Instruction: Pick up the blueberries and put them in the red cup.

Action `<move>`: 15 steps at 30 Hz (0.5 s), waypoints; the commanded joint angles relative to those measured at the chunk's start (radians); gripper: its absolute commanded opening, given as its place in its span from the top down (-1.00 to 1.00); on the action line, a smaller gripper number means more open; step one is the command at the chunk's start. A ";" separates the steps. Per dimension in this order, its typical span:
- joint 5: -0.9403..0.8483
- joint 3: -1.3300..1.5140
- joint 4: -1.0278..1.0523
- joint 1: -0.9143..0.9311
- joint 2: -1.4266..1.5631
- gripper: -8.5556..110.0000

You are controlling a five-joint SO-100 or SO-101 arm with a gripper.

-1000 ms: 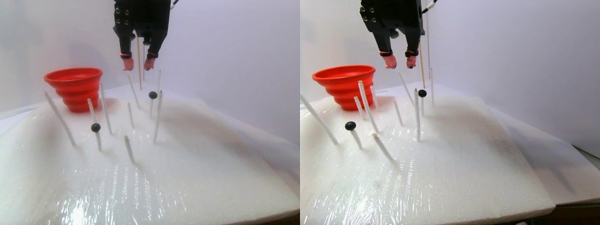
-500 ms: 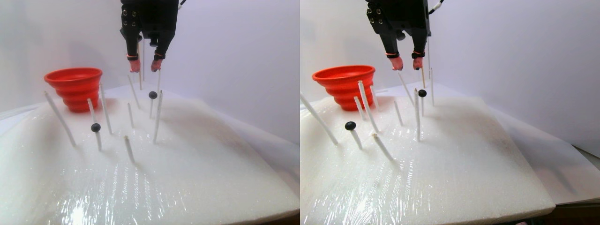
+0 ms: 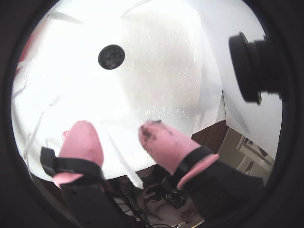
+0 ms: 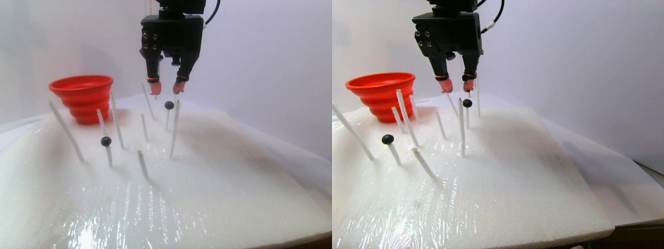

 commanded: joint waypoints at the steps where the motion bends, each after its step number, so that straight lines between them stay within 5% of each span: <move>1: 0.009 -0.075 -0.041 0.029 -0.017 0.53; 15: 0.023 -0.186 -0.138 0.040 -0.186 0.50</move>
